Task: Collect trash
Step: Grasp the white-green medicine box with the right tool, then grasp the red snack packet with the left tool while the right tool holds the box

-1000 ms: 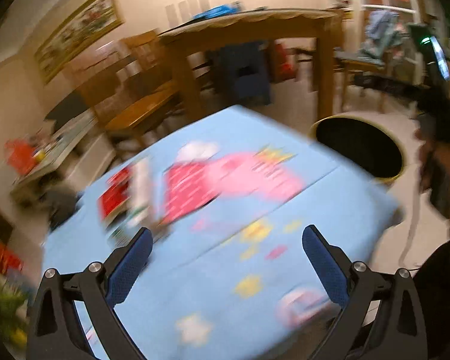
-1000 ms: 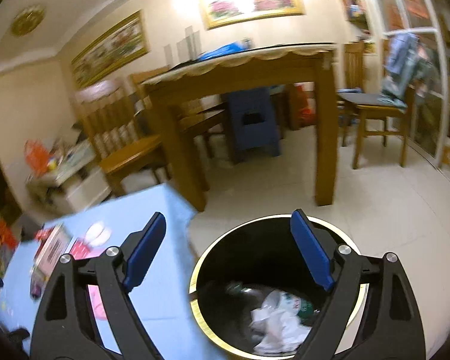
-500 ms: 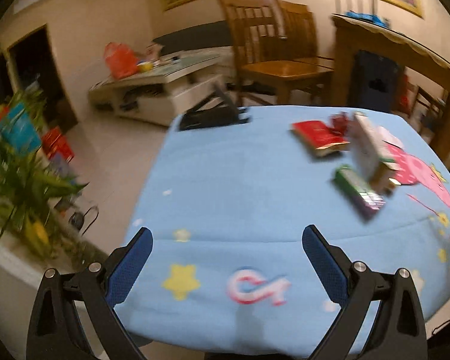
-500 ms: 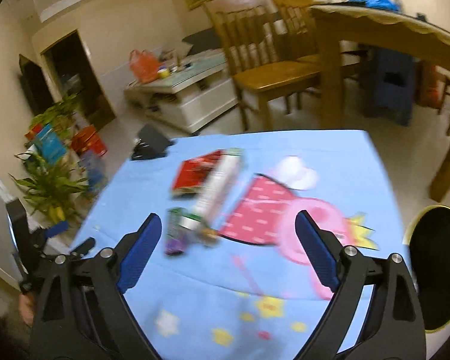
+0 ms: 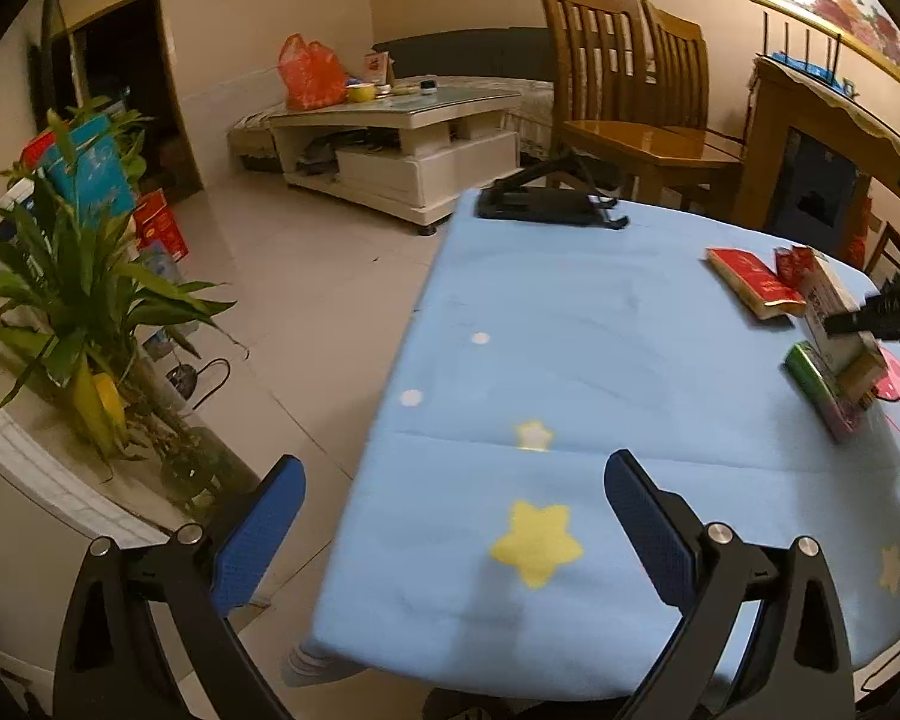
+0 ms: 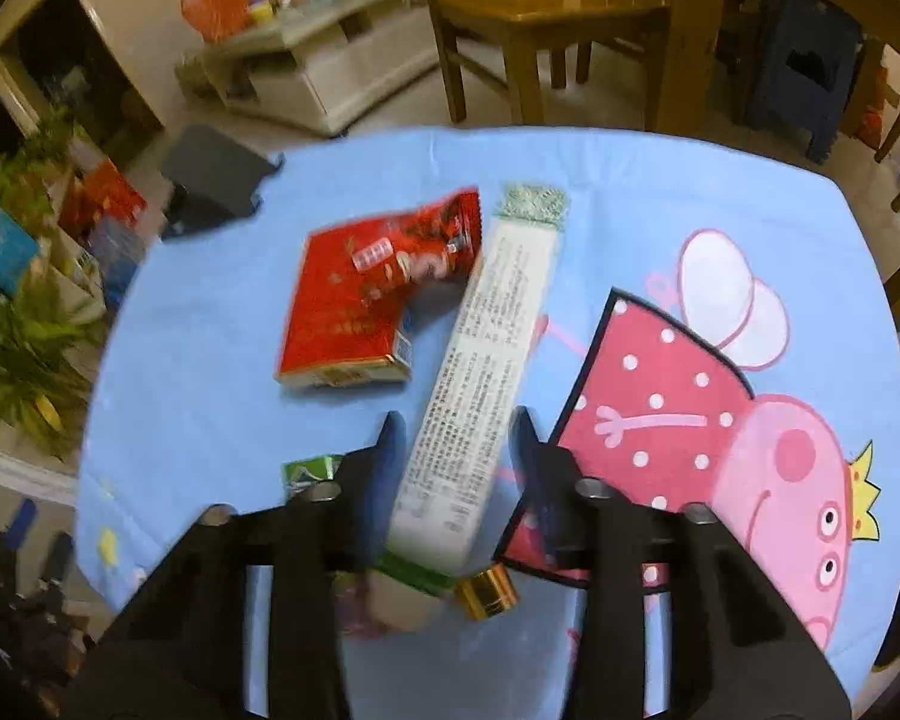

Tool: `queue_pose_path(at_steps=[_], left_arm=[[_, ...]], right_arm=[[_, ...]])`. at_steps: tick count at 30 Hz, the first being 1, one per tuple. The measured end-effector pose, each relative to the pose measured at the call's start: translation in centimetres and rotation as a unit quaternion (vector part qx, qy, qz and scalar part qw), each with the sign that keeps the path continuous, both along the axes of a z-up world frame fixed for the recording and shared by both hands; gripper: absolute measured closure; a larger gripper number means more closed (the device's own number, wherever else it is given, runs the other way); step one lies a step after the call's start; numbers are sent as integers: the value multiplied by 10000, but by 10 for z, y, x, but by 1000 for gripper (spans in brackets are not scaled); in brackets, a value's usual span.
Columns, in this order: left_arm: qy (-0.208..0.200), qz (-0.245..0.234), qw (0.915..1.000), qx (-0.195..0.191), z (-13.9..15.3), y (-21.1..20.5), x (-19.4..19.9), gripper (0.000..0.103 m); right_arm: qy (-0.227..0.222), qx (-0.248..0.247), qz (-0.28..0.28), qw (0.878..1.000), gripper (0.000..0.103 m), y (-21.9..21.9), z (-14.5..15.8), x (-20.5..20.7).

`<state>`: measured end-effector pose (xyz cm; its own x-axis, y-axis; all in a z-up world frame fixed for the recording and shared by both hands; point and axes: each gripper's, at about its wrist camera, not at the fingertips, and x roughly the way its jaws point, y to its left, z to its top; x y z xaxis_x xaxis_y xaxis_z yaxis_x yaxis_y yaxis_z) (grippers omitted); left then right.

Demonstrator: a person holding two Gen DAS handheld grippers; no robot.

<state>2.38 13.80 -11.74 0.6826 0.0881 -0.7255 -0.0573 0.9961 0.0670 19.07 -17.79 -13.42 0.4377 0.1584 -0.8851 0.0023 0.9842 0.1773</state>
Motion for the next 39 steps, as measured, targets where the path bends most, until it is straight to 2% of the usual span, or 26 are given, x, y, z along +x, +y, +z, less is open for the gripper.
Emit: queue_pose_path(at_steps=[5,10,15,16,18,20,22,24,25,27,29,32,33,35,36,37,39], left_arm=[[-23,-40,10000,-8,-1,-1,4,6],[-26,-348,9994,-48,3,-25,15,6],[-163,-1138,9932,-194,25,-80,33,6],[-210,-1465,9887,-219,32,-101,40,6],[-269,-1700,9850,-121,40,-129,50,6],[-181,-2223,9747,-131,48,-170,69,6],[-250,-2328,9722,73,51,-202,85,7],[-141,-2759,9611,9,52,-239,105,7],[-110,-2782,9604,60,50,-251,112,7],[-58,-2812,9586,444,41,-279,128,7],[41,-2820,9562,784,26,-303,146,7],[299,-2807,9542,996,4,-319,165,7],[382,-2765,9537,1120,-6,-323,172,13],[594,-2819,9515,1081,-18,-327,180,35],[715,-2882,9494,1025,-23,-330,182,54],[792,-2928,9475,1012,-27,-331,183,68],[673,-2908,9488,1034,-25,-328,177,74]], right_arm=[[-243,602,-48,9979,78,-30,8,-25],[-432,1289,-216,9905,78,-83,16,-73],[-704,1932,-454,9776,78,-146,19,-126],[-758,1958,-490,9765,78,-154,21,-132],[-972,2162,-552,9699,78,-176,24,-147],[-1108,2317,-632,9644,78,-195,26,-155],[-1275,2358,-630,9613,78,-207,26,-158],[-1469,2545,-635,9537,78,-217,21,-159],[-1530,2640,-638,9502,78,-221,18,-161],[-1692,2797,-615,9431,78,-231,10,-164],[-1629,2969,-708,9382,78,-241,2,-165],[-1699,2912,-606,9395,78,-250,10,-167],[-1784,2846,-567,9402,78,-252,15,-169],[-1870,2900,-556,9369,78,-257,19,-170],[-1884,2920,-564,9360,78,-257,19,-171],[-1884,2894,-585,9366,78,-257,19,-170],[-1902,2879,-617,9366,78,-260,18,-170]])
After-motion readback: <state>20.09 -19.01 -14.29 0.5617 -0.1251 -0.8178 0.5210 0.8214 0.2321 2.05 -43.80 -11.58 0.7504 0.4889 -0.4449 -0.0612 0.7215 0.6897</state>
